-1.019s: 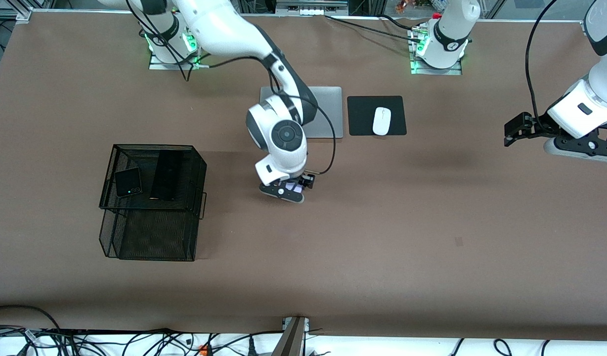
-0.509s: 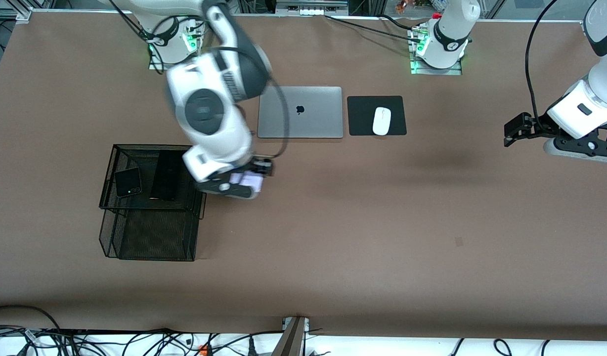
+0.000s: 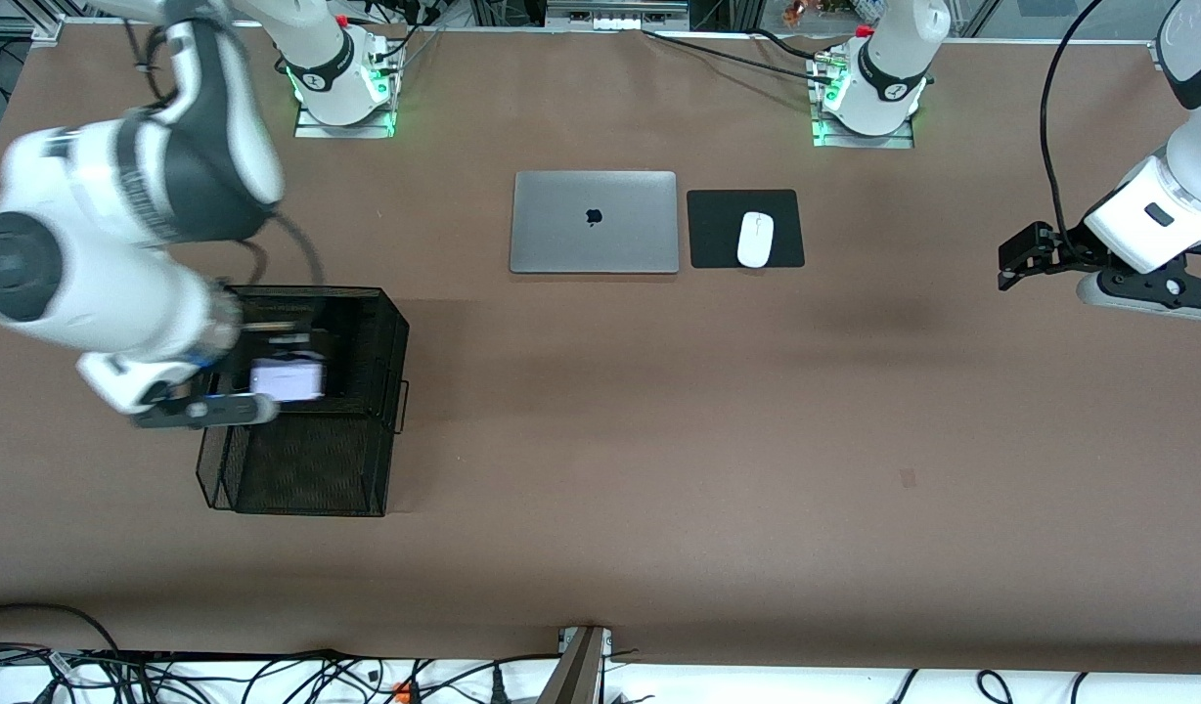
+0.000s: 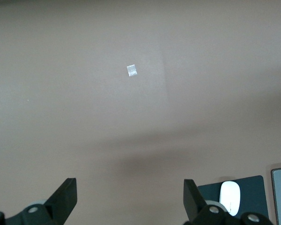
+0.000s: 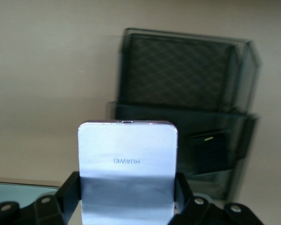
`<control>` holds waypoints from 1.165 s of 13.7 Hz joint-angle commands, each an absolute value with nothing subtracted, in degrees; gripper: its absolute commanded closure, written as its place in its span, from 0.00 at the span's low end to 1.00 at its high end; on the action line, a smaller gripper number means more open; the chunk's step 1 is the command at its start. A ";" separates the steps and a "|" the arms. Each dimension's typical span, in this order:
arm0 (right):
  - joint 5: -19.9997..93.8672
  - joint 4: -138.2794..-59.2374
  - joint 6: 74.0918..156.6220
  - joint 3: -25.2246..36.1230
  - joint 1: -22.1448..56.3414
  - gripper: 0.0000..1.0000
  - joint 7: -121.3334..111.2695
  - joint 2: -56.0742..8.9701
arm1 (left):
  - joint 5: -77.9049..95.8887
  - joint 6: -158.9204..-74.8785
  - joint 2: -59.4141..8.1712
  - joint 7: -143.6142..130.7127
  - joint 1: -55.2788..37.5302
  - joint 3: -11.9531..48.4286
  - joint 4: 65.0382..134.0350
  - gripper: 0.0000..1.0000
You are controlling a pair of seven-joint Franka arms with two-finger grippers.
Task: Place phones with both arms
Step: 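Release the white phone into the basket's back tier and withdraw the right gripper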
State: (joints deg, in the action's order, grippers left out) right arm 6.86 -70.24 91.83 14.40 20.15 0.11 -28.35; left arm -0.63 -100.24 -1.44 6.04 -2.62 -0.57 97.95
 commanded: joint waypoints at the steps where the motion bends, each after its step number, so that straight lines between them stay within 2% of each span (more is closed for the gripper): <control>1: 5.19 -71.81 99.89 11.34 14.87 0.77 -7.62 -30.39 | -1.05 -99.05 -2.29 6.15 -3.25 -0.88 96.07 0.00; 6: 5.27 -71.02 112.05 11.34 12.66 0.77 -8.96 -38.57 | -0.97 -98.96 -2.72 6.24 -3.16 -0.88 95.89 0.00; 10: 5.80 -71.28 114.87 11.25 12.22 0.76 -8.18 -44.55 | -0.97 -98.17 -2.72 6.24 -2.90 -0.97 95.80 0.00; 13: 6.06 -72.50 114.26 11.16 12.30 0.75 -7.82 -46.23 | -0.97 -98.09 -2.64 6.24 -2.90 -1.05 95.80 0.00; 14: 6.15 -73.38 114.17 11.16 12.30 0.69 -7.82 -46.23 | -0.97 -98.00 -2.64 6.24 -2.90 -1.05 95.80 0.00; 15: 6.59 -73.82 114.17 11.08 12.22 0.46 -7.82 -46.23 | -0.97 -97.82 -2.64 6.24 -2.81 -1.05 95.80 0.00; 16: 8.85 -73.83 114.17 11.07 11.96 0.00 -7.91 -46.14 | -0.97 -97.82 -2.72 6.24 -2.64 -1.05 95.80 0.00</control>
State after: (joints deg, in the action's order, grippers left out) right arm 6.79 -72.97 114.63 12.16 13.04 -8.08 -47.43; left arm -0.63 -99.33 -1.99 6.04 -2.62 -0.73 97.55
